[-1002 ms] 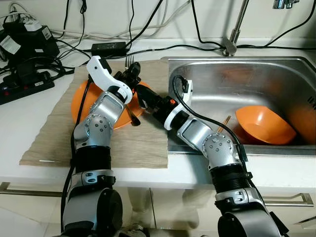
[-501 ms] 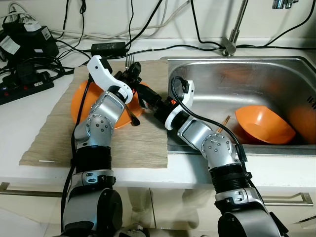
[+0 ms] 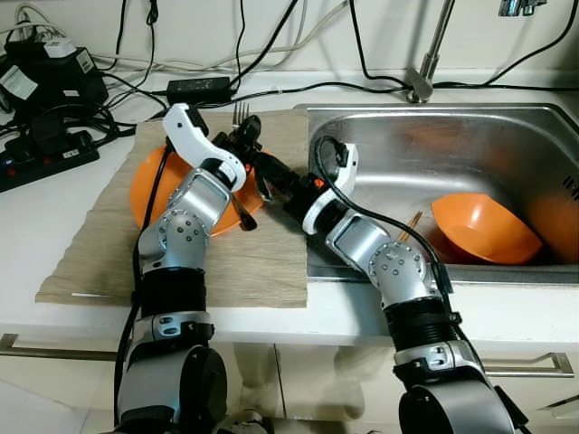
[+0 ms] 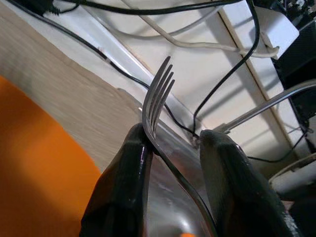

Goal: Kitchen organization

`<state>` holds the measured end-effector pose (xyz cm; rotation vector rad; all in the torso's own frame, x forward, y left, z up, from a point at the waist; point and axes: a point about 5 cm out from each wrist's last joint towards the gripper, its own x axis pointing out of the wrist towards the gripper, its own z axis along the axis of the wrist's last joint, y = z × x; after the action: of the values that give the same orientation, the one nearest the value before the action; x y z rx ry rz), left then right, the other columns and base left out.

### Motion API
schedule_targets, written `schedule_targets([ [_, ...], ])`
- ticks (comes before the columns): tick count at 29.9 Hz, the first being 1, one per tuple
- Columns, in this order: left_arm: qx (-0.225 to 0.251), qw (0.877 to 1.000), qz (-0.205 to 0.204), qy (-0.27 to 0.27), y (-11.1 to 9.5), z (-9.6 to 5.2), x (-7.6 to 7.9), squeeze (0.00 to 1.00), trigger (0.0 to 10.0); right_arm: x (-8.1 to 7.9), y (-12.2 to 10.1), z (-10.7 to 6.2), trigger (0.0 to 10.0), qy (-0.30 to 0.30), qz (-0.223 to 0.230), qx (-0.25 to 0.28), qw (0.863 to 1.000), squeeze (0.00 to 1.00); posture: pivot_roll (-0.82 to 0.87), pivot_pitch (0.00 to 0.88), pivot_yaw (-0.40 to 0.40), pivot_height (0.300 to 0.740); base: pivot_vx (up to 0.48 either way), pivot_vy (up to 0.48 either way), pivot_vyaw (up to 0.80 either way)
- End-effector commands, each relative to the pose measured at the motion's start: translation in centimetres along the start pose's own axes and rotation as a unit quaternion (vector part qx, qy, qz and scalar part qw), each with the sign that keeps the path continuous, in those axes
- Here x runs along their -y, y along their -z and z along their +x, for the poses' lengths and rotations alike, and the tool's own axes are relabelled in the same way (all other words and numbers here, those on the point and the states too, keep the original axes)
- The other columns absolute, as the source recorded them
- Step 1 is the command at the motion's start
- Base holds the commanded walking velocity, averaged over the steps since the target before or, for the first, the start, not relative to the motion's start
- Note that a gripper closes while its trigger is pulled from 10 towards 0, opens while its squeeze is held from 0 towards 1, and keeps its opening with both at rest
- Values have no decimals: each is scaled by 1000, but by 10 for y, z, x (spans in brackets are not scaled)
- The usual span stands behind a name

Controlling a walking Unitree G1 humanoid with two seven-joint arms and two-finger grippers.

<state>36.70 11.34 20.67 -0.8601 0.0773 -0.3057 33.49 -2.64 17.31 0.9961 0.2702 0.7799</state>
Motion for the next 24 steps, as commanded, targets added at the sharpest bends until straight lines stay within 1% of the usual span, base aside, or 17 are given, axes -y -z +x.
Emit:
schedule_targets([
  [1,13,997,-17,75,-8,3,38,0,0,-32,27,31,0,-33,40,-34,998,0,-9,20,71,740,0,0,0],
  [2,14,996,-31,83,-8,3,42,0,0,-33,27,31,0,-36,50,-31,998,0,-9,21,71,740,0,0,0],
  [4,14,995,-44,92,-8,2,48,0,0,-34,26,32,0,-41,64,-28,997,0,-8,22,70,740,0,0,0],
  [5,14,995,-44,92,-8,2,48,0,0,-34,26,32,0,-41,64,-28,997,0,-8,22,70,740,0,0,0],
  [7,13,994,-52,99,-6,2,54,0,0,-36,26,33,0,-47,73,-27,996,0,-7,24,70,740,0,0,0],
  [10,12,993,-58,102,-6,2,56,0,0,-37,26,33,0,-52,77,-30,995,0,-7,25,71,740,0,0,0],
  [24,12,993,-58,102,-6,2,56,0,0,-37,26,33,0,-52,77,-30,995,0,-7,25,71,740,0,0,0],
])
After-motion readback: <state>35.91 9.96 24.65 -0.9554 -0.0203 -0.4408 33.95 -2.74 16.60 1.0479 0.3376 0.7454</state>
